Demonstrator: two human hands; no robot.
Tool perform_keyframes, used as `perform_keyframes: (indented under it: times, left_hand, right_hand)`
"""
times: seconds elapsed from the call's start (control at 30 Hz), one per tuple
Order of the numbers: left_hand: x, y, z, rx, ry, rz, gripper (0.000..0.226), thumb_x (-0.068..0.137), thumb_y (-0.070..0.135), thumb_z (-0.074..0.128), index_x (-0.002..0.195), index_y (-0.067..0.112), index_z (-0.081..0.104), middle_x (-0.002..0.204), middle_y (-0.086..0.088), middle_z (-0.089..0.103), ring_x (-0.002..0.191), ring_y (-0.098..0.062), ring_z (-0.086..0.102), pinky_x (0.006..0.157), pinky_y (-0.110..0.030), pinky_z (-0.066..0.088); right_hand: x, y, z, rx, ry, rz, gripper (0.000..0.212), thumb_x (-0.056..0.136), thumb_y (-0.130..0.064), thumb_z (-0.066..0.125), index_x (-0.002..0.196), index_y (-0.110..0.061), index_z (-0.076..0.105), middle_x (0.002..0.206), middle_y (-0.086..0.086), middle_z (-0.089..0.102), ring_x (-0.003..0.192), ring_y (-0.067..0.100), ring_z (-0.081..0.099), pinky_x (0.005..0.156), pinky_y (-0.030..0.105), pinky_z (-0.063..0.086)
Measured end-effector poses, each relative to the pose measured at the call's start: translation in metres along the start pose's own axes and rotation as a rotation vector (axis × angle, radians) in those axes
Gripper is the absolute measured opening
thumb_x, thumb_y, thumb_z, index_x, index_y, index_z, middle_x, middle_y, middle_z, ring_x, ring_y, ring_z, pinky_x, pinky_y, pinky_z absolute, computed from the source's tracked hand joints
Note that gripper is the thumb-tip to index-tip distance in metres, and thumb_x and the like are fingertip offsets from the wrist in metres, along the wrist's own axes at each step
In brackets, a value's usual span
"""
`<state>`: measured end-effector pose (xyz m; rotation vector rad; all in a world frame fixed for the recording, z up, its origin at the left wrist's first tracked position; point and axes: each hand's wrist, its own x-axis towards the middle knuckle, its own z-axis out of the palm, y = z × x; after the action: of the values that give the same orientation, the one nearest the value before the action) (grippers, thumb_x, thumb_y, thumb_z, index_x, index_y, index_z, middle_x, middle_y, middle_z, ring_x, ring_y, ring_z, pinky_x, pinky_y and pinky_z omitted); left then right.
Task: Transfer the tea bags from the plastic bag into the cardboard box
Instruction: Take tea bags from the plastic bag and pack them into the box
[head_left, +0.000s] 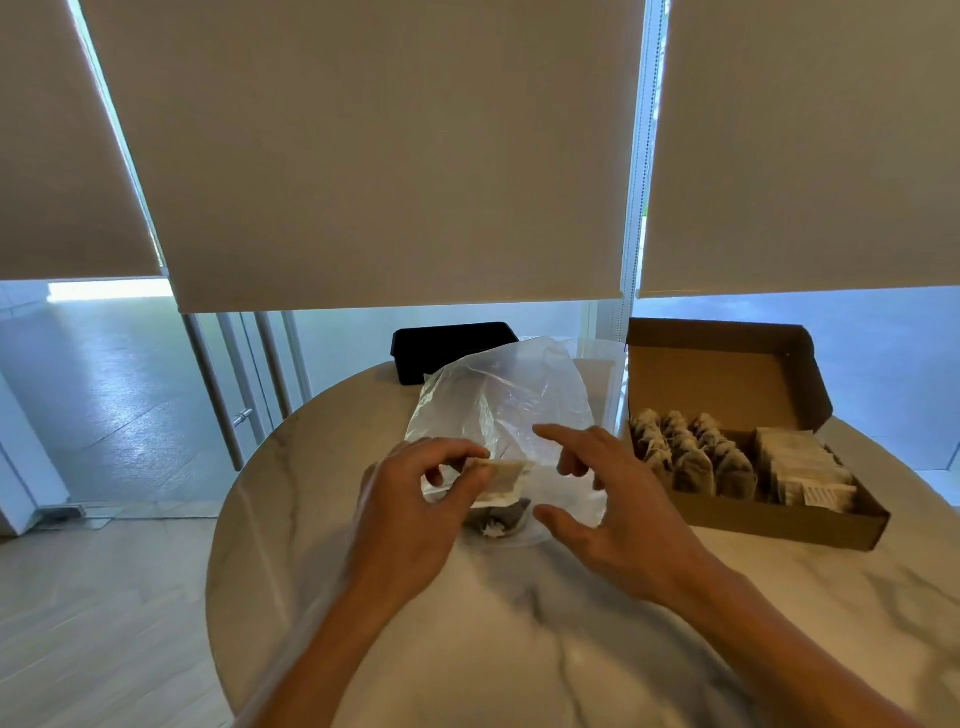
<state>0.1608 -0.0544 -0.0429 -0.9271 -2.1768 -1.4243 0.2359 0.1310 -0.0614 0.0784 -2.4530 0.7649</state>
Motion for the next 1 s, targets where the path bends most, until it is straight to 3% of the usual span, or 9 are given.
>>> perform_keyframes:
  times: [0.1, 0.2, 0.27, 0.33, 0.4, 0.53, 0.73, 0.9, 1.0]
  left_hand:
    - [0.017, 0.014, 0.003, -0.067, -0.083, 0.027, 0.011, 0.08, 0.032, 0.07, 0.085, 0.042, 0.069, 0.08, 0.028, 0.063, 0.074, -0.003, 0.055, 0.062, -0.009, 0.042]
    - [0.033, 0.029, 0.01, -0.163, -0.168, 0.04, 0.015, 0.081, 0.027, 0.07, 0.086, 0.041, 0.068, 0.082, 0.024, 0.067, 0.081, -0.004, 0.062, 0.07, -0.013, 0.051]
    - [0.042, 0.034, 0.016, -0.237, -0.194, 0.032, 0.014, 0.08, 0.023, 0.071, 0.088, 0.034, 0.071, 0.083, 0.016, 0.07, 0.083, -0.009, 0.065, 0.073, -0.02, 0.055]
    - [0.048, 0.035, 0.022, -0.303, -0.2, 0.024, 0.012, 0.08, 0.019, 0.073, 0.088, 0.029, 0.072, 0.082, 0.012, 0.071, 0.079, -0.011, 0.067, 0.07, -0.022, 0.055]
    - [0.05, 0.035, 0.028, -0.397, -0.2, -0.009, 0.011, 0.08, 0.013, 0.072, 0.088, 0.019, 0.072, 0.076, 0.009, 0.071, 0.069, -0.008, 0.066, 0.061, -0.021, 0.053]
    - [0.046, 0.03, 0.039, -0.526, -0.191, -0.089, 0.008, 0.079, 0.005, 0.072, 0.087, 0.009, 0.069, 0.067, 0.001, 0.07, 0.058, -0.009, 0.062, 0.054, -0.021, 0.05]
    - [0.035, 0.013, 0.052, -0.405, -0.141, -0.084, 0.017, 0.076, 0.012, 0.076, 0.085, 0.023, 0.066, 0.073, 0.004, 0.072, 0.069, -0.013, 0.068, 0.064, -0.024, 0.054]
    - [0.025, -0.006, 0.052, -0.043, -0.142, 0.089, 0.016, 0.072, 0.034, 0.077, 0.079, 0.031, 0.063, 0.079, 0.021, 0.063, 0.085, 0.005, 0.055, 0.069, -0.006, 0.036]
    - [0.025, -0.022, 0.05, 0.076, -0.217, 0.205, 0.019, 0.067, 0.049, 0.067, 0.074, 0.032, 0.063, 0.091, 0.026, 0.062, 0.097, 0.005, 0.051, 0.084, -0.018, 0.039]
  right_hand:
    - [0.003, -0.006, -0.002, 0.082, -0.057, 0.082, 0.075, 0.08, -0.037, 0.072, 0.129, -0.061, 0.021, 0.087, -0.021, 0.049, 0.087, -0.006, 0.046, 0.073, 0.008, 0.044]
    - [0.006, -0.011, -0.003, 0.159, -0.024, 0.138, 0.041, 0.077, -0.042, 0.072, 0.104, -0.055, 0.044, 0.081, -0.016, 0.053, 0.077, -0.005, 0.048, 0.065, 0.01, 0.045]
    - [0.007, -0.012, -0.005, 0.278, 0.018, 0.152, 0.017, 0.075, -0.046, 0.07, 0.084, -0.038, 0.059, 0.07, -0.007, 0.054, 0.066, 0.002, 0.048, 0.065, 0.022, 0.046]
    - [0.007, -0.011, -0.011, 0.454, 0.044, 0.158, 0.018, 0.075, -0.045, 0.067, 0.079, -0.027, 0.066, 0.067, -0.006, 0.059, 0.064, 0.006, 0.053, 0.066, 0.027, 0.049]
    - [0.008, -0.011, -0.017, 0.637, 0.107, 0.174, 0.014, 0.077, -0.038, 0.063, 0.08, -0.026, 0.07, 0.065, -0.008, 0.063, 0.064, 0.004, 0.056, 0.062, 0.018, 0.048]
    - [0.01, -0.002, -0.02, 0.779, 0.262, 0.236, 0.017, 0.079, -0.031, 0.063, 0.073, -0.018, 0.071, 0.057, -0.004, 0.055, 0.056, 0.008, 0.048, 0.055, 0.019, 0.042]
    - [0.011, 0.007, -0.018, 0.748, 0.309, 0.326, 0.029, 0.074, -0.038, 0.063, 0.087, -0.013, 0.072, 0.064, -0.001, 0.061, 0.06, 0.01, 0.053, 0.059, 0.024, 0.047]
    - [0.012, 0.014, -0.039, 0.499, 0.316, 0.409, 0.02, 0.079, -0.04, 0.06, 0.092, -0.03, 0.072, 0.074, -0.014, 0.067, 0.072, 0.007, 0.062, 0.061, 0.017, 0.049]
    - [0.01, 0.028, -0.071, 0.248, 0.324, 0.485, 0.016, 0.084, -0.032, 0.064, 0.097, -0.027, 0.072, 0.079, -0.021, 0.064, 0.076, 0.006, 0.061, 0.058, 0.011, 0.04]
